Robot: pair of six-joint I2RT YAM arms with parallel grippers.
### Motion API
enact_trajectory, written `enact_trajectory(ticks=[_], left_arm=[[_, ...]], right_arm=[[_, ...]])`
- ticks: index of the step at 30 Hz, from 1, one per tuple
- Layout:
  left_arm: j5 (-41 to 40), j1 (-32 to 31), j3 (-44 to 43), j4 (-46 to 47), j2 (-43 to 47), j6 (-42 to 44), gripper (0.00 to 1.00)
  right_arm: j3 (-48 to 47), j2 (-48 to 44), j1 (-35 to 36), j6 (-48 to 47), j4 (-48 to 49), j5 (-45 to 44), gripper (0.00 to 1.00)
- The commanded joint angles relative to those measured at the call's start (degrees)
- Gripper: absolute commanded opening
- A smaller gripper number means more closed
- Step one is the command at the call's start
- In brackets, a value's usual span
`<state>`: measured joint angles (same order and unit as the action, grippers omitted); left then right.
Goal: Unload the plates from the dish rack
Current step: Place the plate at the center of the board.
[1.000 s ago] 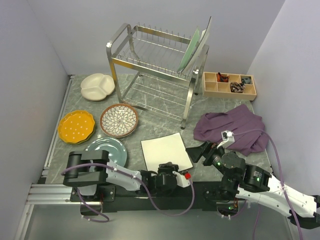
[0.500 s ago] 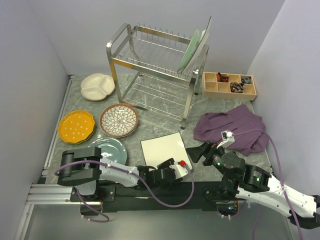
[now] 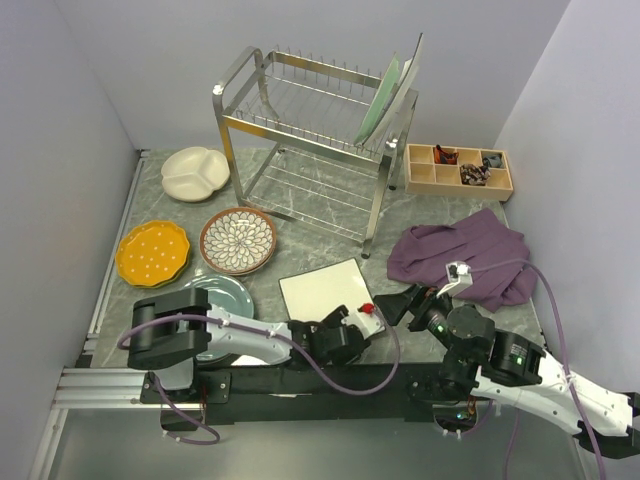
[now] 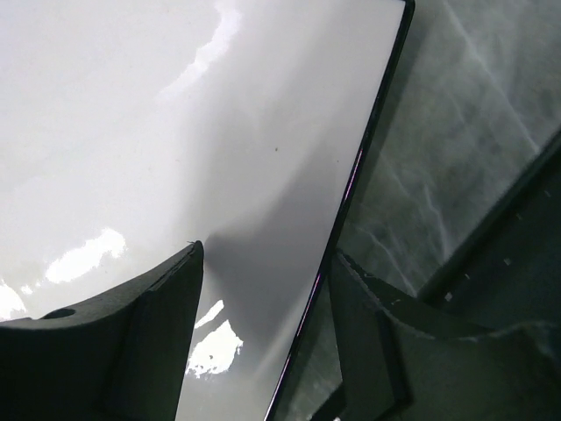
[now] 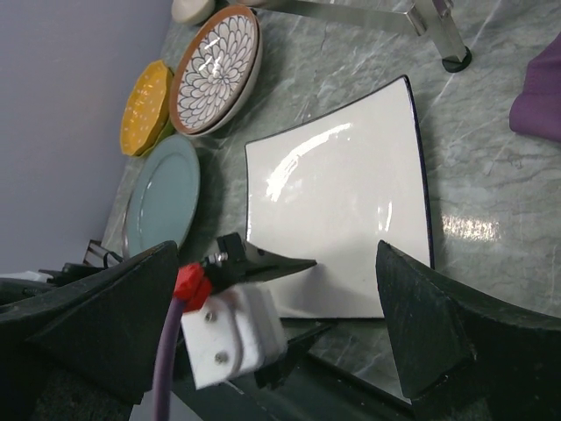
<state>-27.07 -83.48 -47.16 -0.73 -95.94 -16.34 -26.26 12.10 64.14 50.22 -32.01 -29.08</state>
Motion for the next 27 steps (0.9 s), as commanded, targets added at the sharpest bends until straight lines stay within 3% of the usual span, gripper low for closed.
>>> enact_trajectory(ticks=[1,12,27], left_arm=[[-3.3,3.5,-1.7,-9.3,-2.8,-4.3,0.63],[-1.0,8.2,4.0,-3.2,3.3,-11.3,0.63],[1.1,14.8,-4.7,0.4,-3.6,-6.3,0.60]], right_arm=[[-0.8,-1.5,-0.1,-0.6,-0.2,-1.6,1.00],[1.4,2.8,-0.1,1.0,2.7,0.0,0.99],[0.9,1.2,-0.2,1.1,2.6,-0.1,0.99]])
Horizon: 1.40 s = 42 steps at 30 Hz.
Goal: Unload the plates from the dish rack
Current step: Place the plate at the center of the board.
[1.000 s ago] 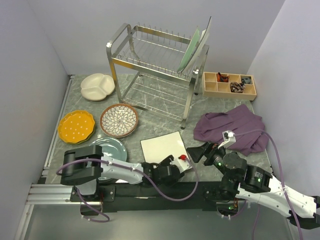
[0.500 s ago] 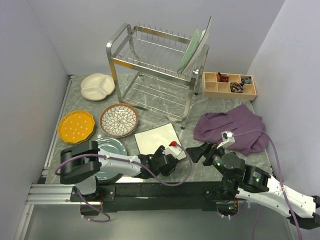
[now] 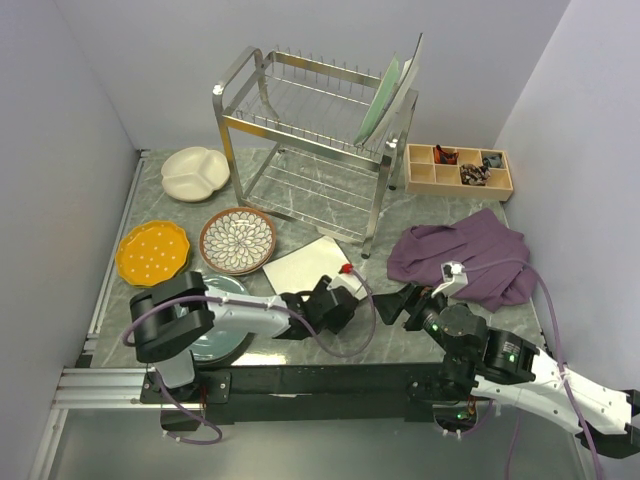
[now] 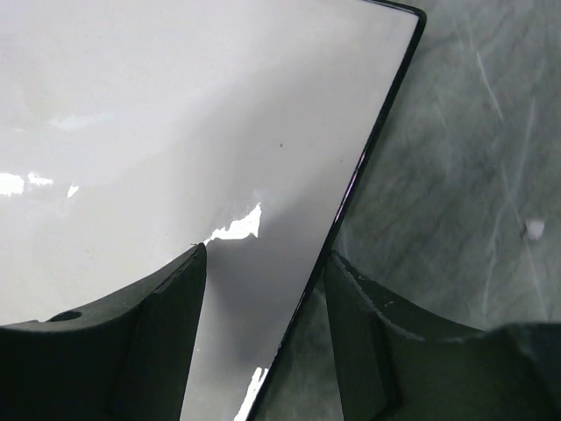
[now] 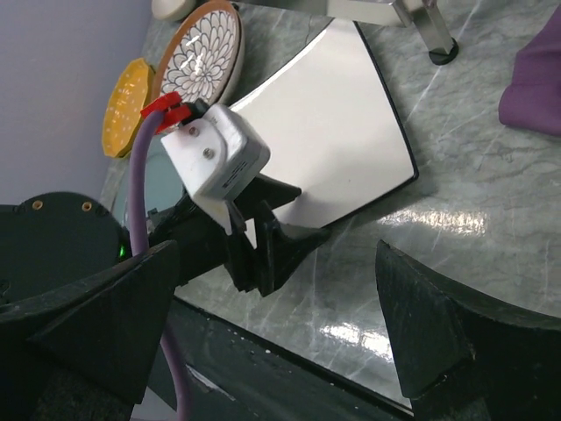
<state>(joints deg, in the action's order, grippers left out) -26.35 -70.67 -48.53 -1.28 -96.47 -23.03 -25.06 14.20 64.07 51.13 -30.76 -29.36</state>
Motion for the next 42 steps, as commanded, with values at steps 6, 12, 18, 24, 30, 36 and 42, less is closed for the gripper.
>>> enact_trajectory(ticks=[6,12,18,24,30,36,42], left_arm=[[0.8,2.5,-5.6,0.8,-6.1,0.3,0.59],[-0.2,3.7,-8.7,0.9,-8.1,0.4,0.60],[0.5,6.3,-9.0,4.4,-8.0,-0.5,0.60],[0.0,7.0,-11.2,5.6,-9.4,-0.2,0.60],[-0.2,7.0,-13.5,6.0,-11.3,-0.4,0.61],[0.4,7.6,-15.5,6.7,-12.9,-1.1,0.61],[2.9,7.5,-15.8,5.1,-10.8,-2.0,0.59]], right_arm=[[0.7,-2.0,0.0,-0.1,1.2,-0.2,0.98],[1.2,-2.7,0.0,-0.2,1.6,-0.3,0.99],[1.6,-3.4,0.0,0.1,1.5,-0.3,0.98],[1.9,-4.3,0.0,0.2,1.1,-0.7,0.98],[2.1,-5.1,0.0,0.1,1.1,-0.9,0.98],[2.3,-5.1,0.0,-0.1,1.1,-1.1,0.98],[2.2,-5.6,0.0,0.1,0.7,-1.3,0.98]])
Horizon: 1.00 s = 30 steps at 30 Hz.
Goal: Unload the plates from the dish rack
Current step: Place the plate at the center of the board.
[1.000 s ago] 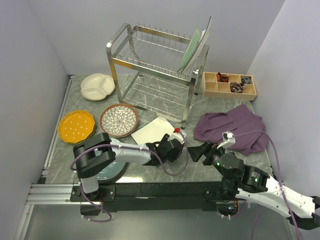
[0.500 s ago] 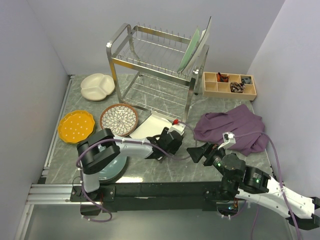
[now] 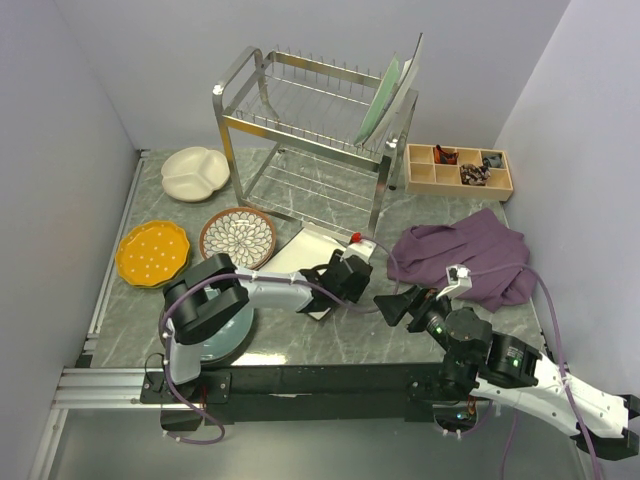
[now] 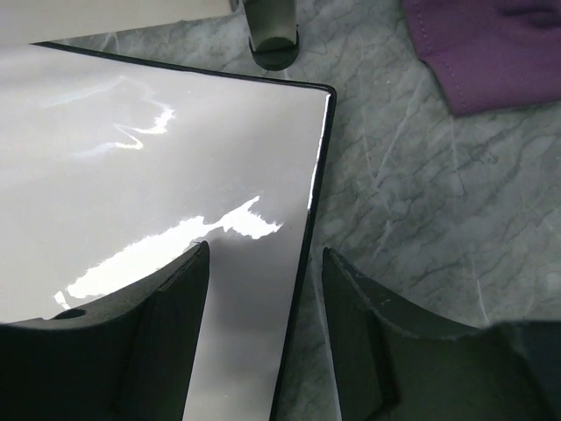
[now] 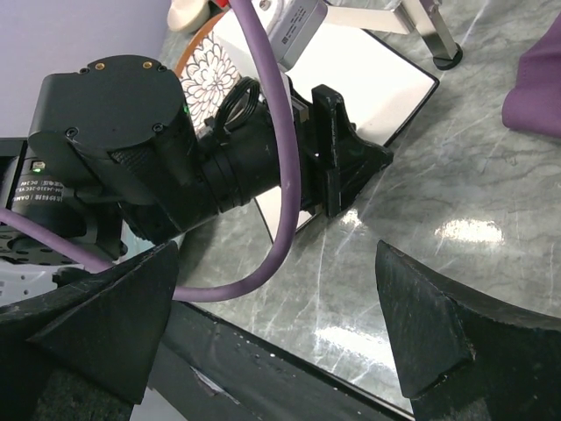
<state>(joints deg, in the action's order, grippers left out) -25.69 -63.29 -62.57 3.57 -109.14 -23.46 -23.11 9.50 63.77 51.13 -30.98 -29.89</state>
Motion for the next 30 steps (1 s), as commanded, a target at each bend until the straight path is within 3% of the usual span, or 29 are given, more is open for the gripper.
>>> enact_trajectory(ticks=[1,8,12,15,16,17,22,27,30], left_arm=[[2.7,0.1,-1.5,-0.6,2.6,-1.8,0.59],[8.7,0.0,6.3,-0.9,13.2,-3.1,0.60],[9.7,-0.6,11.0,-1.2,21.1,-2.0,0.69],[8.5,-0.8,12.1,-3.4,28.2,-1.2,0.82],[8.0,-0.8,12.1,-4.8,29.9,-1.0,0.95],[7.9,-0.8,11.9,-5.0,33.7,-0.5,0.99],[4.2,-0.6,7.9,-4.0,42.3,3.5,1.00],[4.8,0.1,-6.1,-8.1,42.4,12.4,0.99],[3.1,0.9,-15.6,-8.5,39.8,18.8,0.84]], right_arm=[[0.3,-0.7,0.3,0.4,1.0,-0.8,0.98],[-0.9,1.4,0.3,0.1,2.1,-0.3,0.99],[-3.1,2.5,0.3,-1.5,2.1,-0.5,1.00],[-4.3,3.2,0.3,-2.3,1.1,-1.5,1.00],[-4.7,3.4,0.4,-3.0,1.0,-1.6,1.00],[-5.0,3.7,0.3,-3.2,1.0,-1.6,1.00],[-5.8,5.0,0.3,-3.3,1.3,-2.0,1.00],[-4.7,5.6,0.3,-4.7,4.9,1.4,1.00],[-3.7,6.2,0.3,-5.7,6.9,2.1,1.00]])
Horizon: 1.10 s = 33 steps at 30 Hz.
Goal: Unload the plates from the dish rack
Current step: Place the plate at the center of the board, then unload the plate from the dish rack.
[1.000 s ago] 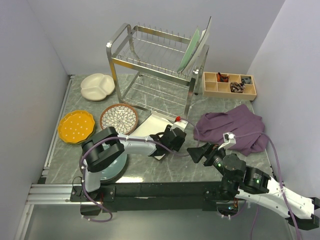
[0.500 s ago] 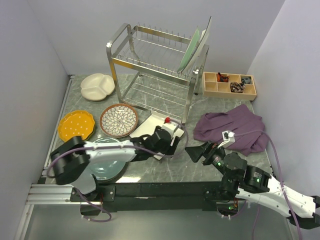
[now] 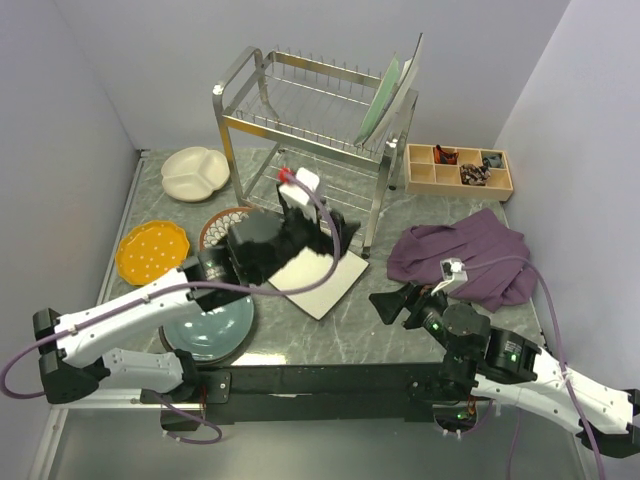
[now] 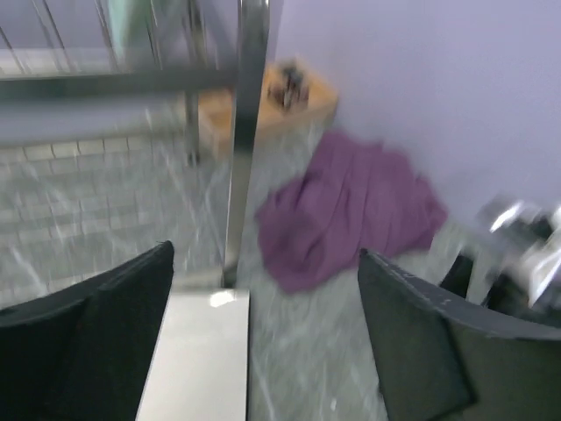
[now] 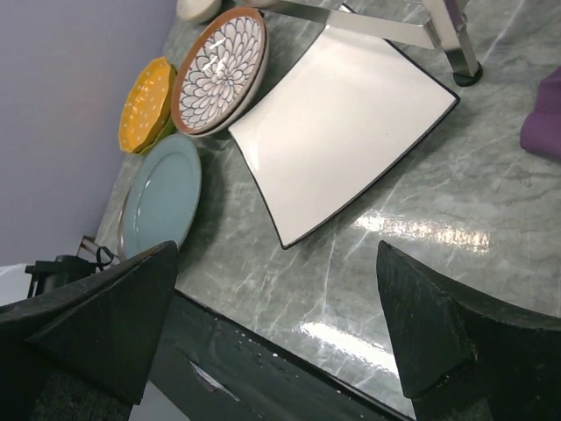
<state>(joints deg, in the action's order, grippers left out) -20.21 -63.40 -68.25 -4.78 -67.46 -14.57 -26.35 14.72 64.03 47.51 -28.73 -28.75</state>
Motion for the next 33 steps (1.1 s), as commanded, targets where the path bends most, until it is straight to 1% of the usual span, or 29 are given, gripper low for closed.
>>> enact_trajectory(ticks=[1,3,4,6,7,9,10,11,12,16,19,23,26,27,29,33], left_arm=[[-3.9,1.5,-14.3,0.0,-3.5,10.7,0.71],[-4.5,4.1,-17.9,1.5,-4.9,12.4,0.57],[-3.5,5.4,-20.8,2.5,-6.5,12.6,0.47],[-0.8,8.9,-25.0,2.8,-9.1,13.0,0.42],[1.9,10.6,-30.4,2.1,-12.7,13.2,0.41],[4.0,12.0,-36.2,-0.9,-16.9,13.9,0.43],[5.2,12.7,-40.4,-1.2,-20.6,13.9,0.44],[5.6,12.9,-42.0,-0.9,-22.2,16.8,0.45],[6.1,13.1,-43.2,-0.3,-23.6,17.6,0.47],[13.9,15.5,-50.1,0.1,-30.3,17.1,0.50],[16.2,16.1,-52.3,1.8,-33.0,16.4,0.50],[15.6,16.7,-53.9,2.6,-35.5,16.1,0.50],[15.1,17.7,-53.2,3.9,-36.1,15.7,0.49],[16.4,18.0,-52.8,4.2,-36.1,15.5,0.47],[17.6,18.8,-51.3,4.3,-36.1,15.0,0.46],[19.7,20.1,-51.5,3.9,-37.8,15.0,0.44]], right_arm=[[-0.3,1.3,0.0,-1.9,5.0,1.2,1.00],[0.9,1.5,0.0,-1.5,6.5,1.7,1.00],[1.6,1.7,0.0,-0.8,7.4,3.0,1.00],[3.7,1.9,0.0,-0.7,10.6,4.8,1.00],[4.3,2.4,0.0,-0.3,11.3,6.1,0.99],[4.9,3.7,0.0,0.0,12.5,7.0,0.99],[5.0,4.3,0.0,-0.1,12.5,7.3,0.99],[5.0,4.8,0.0,-0.4,12.7,7.5,0.99],[4.9,5.8,0.0,-0.3,12.7,7.6,0.99],[4.7,6.5,0.0,0.2,12.6,8.0,0.99],[4.9,5.1,0.1,0.1,12.5,8.1,0.98],[4.6,3.2,0.1,0.3,10.6,7.0,0.98],[4.7,2.0,0.1,0.6,9.9,7.0,0.98],[4.7,1.6,0.1,0.6,9.7,7.0,0.98],[4.7,1.3,0.1,0.7,9.6,7.0,0.98],[4.5,1.5,0.1,0.5,9.4,6.9,0.98]])
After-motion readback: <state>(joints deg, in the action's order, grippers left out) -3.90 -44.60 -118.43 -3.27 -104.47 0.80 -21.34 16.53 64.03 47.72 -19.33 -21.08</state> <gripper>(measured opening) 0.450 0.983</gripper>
